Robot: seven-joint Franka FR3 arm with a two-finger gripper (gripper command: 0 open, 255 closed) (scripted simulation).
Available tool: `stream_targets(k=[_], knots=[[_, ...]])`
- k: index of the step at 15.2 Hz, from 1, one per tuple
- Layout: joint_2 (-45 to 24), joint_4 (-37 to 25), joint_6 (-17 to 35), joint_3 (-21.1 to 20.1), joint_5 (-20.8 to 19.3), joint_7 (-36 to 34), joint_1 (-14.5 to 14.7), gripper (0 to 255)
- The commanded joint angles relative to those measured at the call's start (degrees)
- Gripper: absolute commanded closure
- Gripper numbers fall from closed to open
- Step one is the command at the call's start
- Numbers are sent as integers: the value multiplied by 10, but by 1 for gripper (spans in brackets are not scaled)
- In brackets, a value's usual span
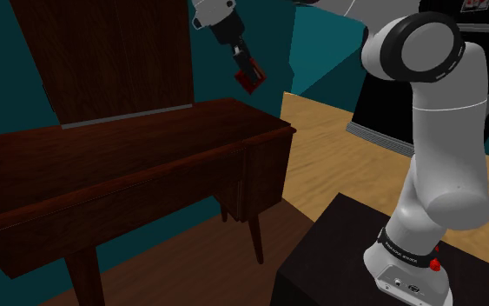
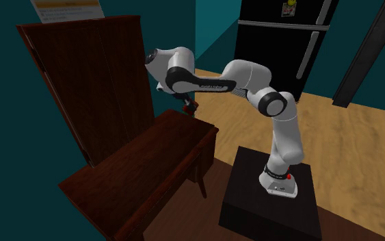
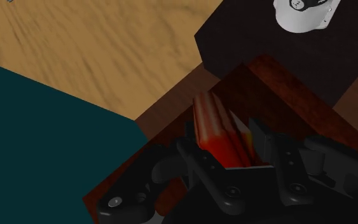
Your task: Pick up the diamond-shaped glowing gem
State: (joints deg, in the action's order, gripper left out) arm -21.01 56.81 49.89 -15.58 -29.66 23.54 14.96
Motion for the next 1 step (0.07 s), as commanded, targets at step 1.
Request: stream_targets(k=[1], knots=[[-2, -8, -6, 0, -2, 3, 2, 255]])
